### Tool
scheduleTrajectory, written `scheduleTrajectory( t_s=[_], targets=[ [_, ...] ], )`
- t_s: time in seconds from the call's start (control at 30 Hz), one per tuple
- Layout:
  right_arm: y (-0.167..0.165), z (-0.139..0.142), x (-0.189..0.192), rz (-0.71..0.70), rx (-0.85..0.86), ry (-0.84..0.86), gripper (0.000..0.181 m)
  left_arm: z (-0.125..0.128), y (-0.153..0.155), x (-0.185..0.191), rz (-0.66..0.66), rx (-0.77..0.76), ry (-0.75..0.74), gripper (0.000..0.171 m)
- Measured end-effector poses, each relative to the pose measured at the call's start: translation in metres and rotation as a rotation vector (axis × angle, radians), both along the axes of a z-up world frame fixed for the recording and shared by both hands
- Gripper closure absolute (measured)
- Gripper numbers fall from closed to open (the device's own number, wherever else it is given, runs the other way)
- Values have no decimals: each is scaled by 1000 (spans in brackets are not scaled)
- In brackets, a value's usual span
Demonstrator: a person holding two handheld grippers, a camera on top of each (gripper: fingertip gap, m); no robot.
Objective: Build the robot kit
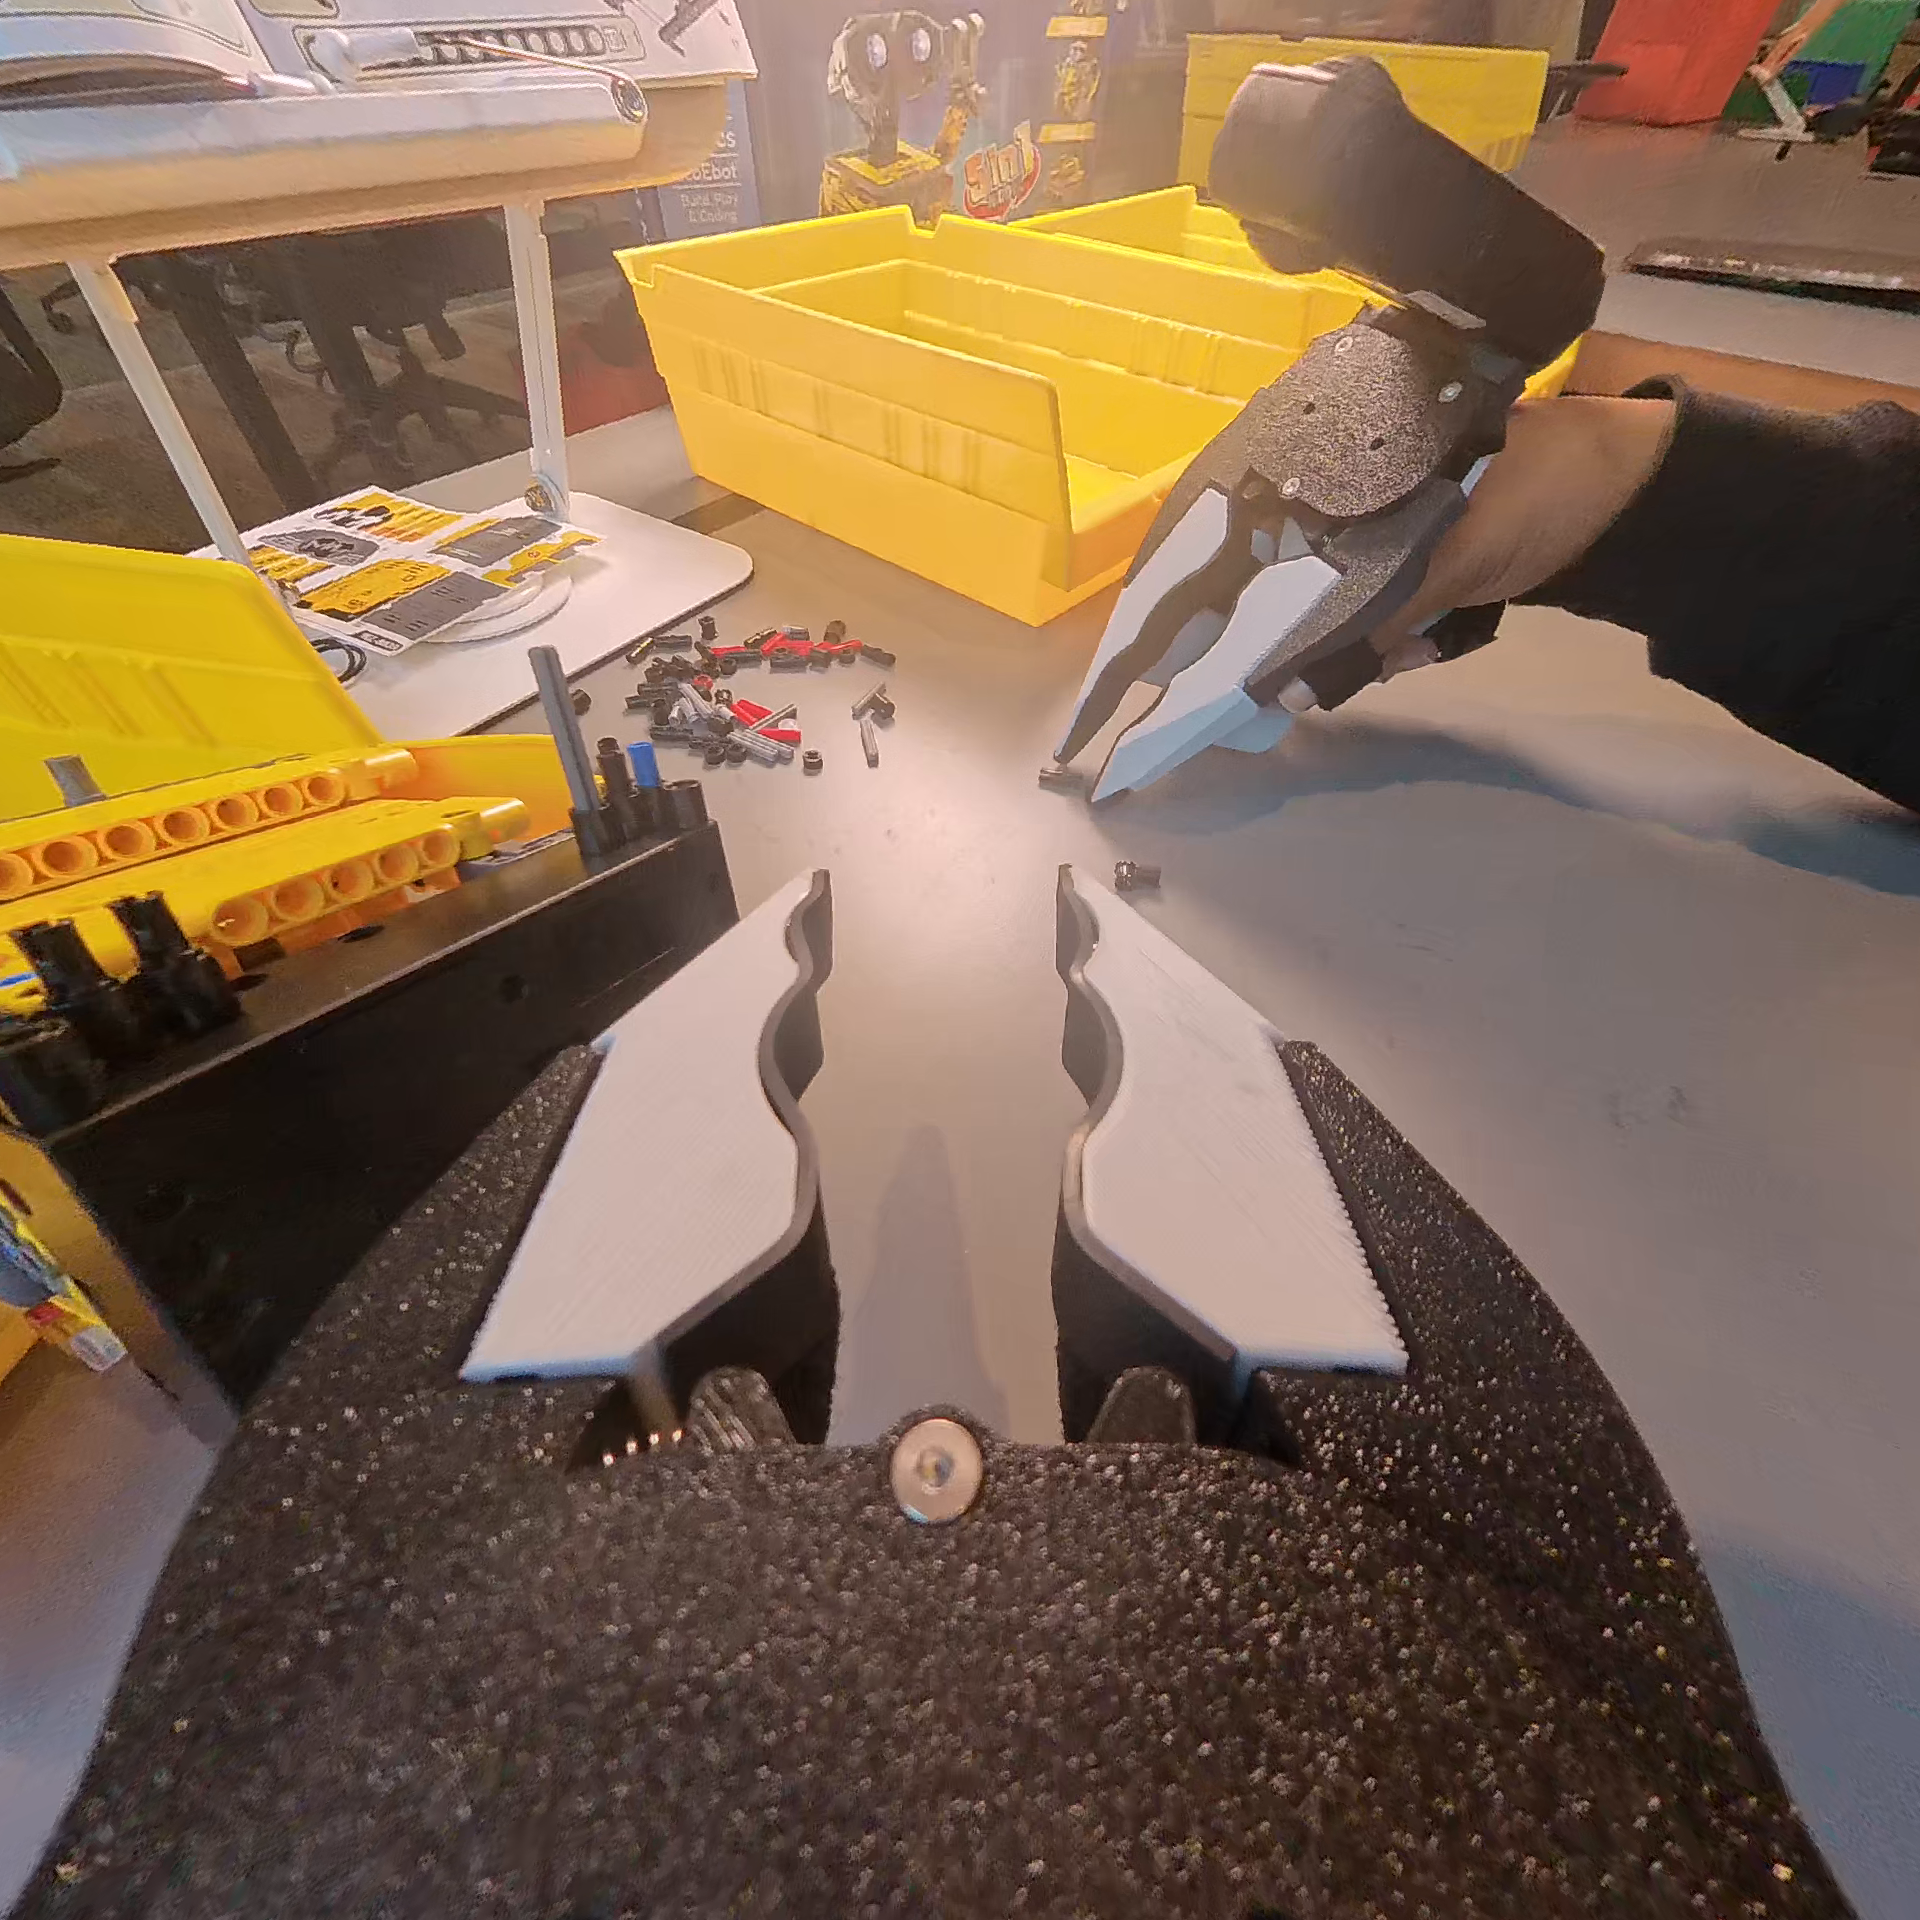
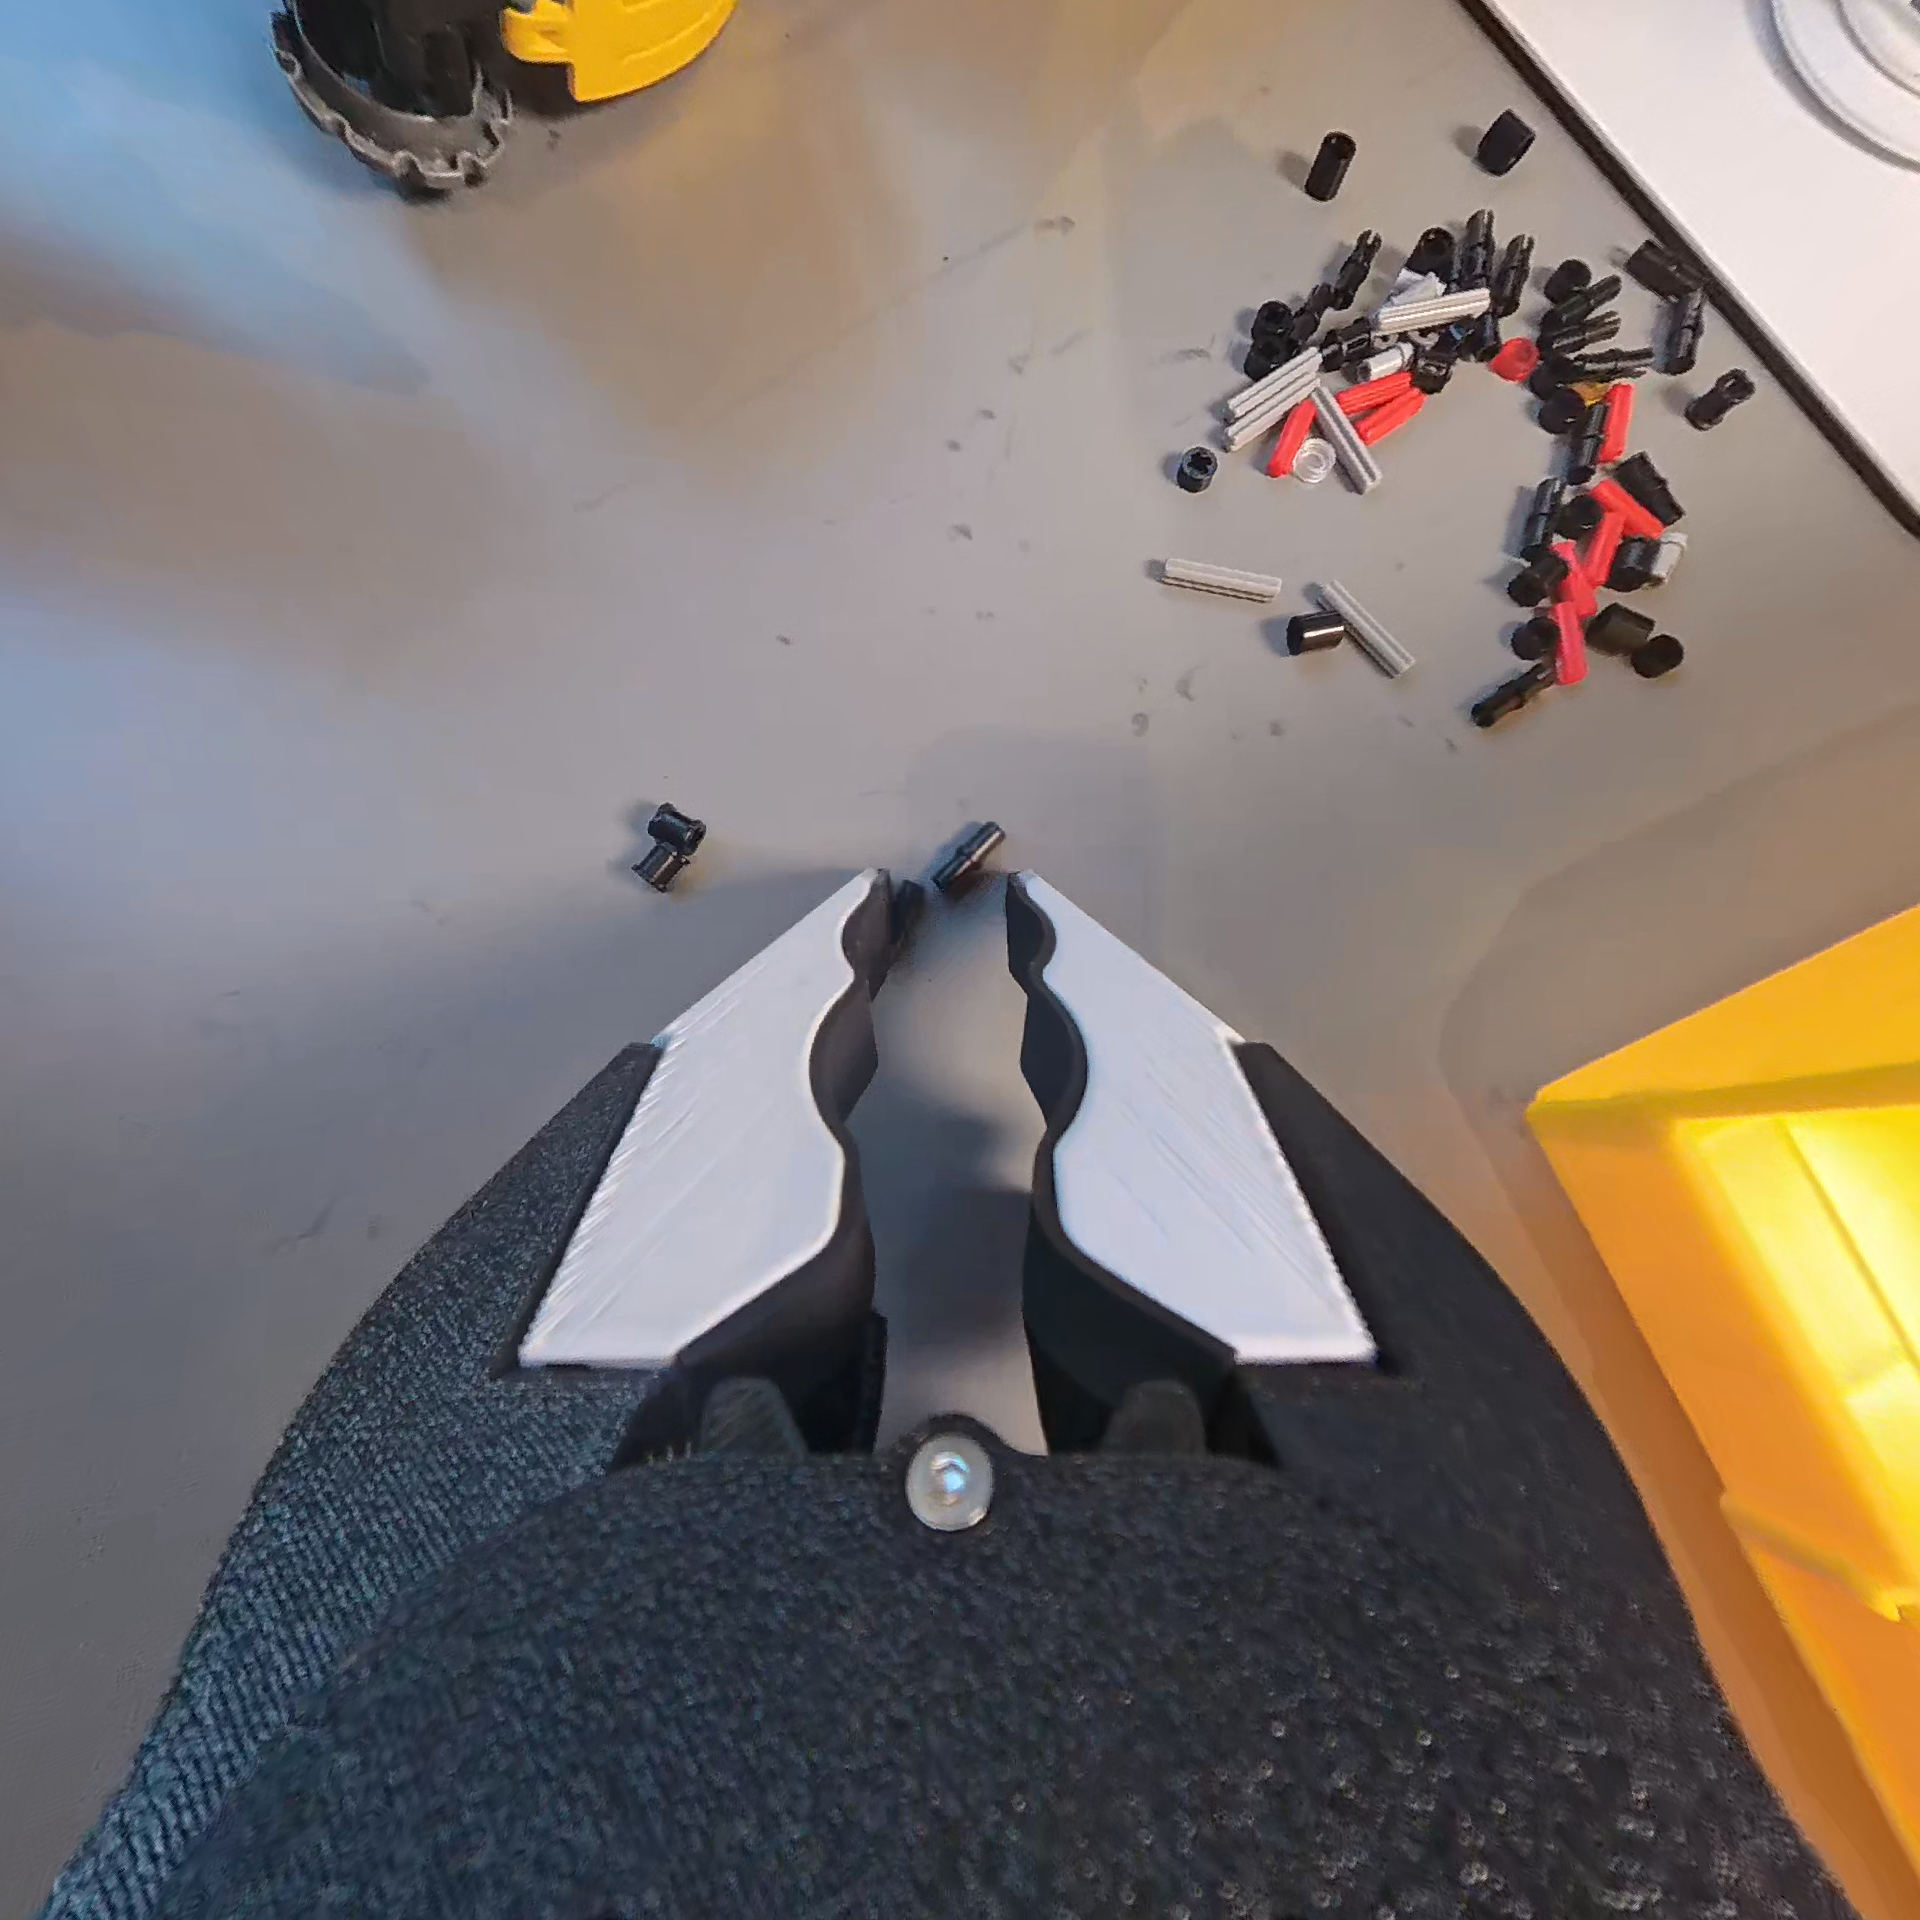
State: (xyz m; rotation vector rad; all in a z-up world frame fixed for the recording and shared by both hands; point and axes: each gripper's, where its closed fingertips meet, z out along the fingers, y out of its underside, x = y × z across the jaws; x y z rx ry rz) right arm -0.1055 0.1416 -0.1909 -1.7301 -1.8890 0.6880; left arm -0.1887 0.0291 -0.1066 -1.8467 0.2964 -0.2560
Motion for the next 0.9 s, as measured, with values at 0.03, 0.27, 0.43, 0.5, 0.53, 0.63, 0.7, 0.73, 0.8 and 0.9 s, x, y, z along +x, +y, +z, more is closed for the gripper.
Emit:
scheduleTrajectory(
  t_s=[0.03,0.27,0.43,0.5,0.53,0.63,0.7,0.73,0.8,0.9],
  targets=[
    [0,0,0,13,-1,-9,161,0,0,0,0,0,-2,131],
    [2,-1,-3,32,-16,-19,167,-1,0,0,-1,-4,-1,131],
    [-4,-1,-7,75,-12,-21,176,-1,0,0,-1,-7,-1,131],
    [-6,-1,-9,89,-7,-20,176,-1,0,0,0,-6,-4,131],
    [-6,-1,-10,90,-11,-20,174,-1,0,0,0,-7,-4,131],
    [-9,0,-15,106,-37,-30,170,-1,1,0,-2,-8,-1,131],
    [-11,0,-17,114,-57,-42,165,-1,0,0,-2,-7,-2,131],
    [-11,0,-18,114,-65,-47,164,-1,0,0,-1,-6,-4,131],
    [-11,0,-20,113,-73,-50,164,0,0,0,-1,-3,-8,130],
    [-7,-1,-22,114,-53,-58,174,0,0,0,-2,-4,-12,130]
  ],
)
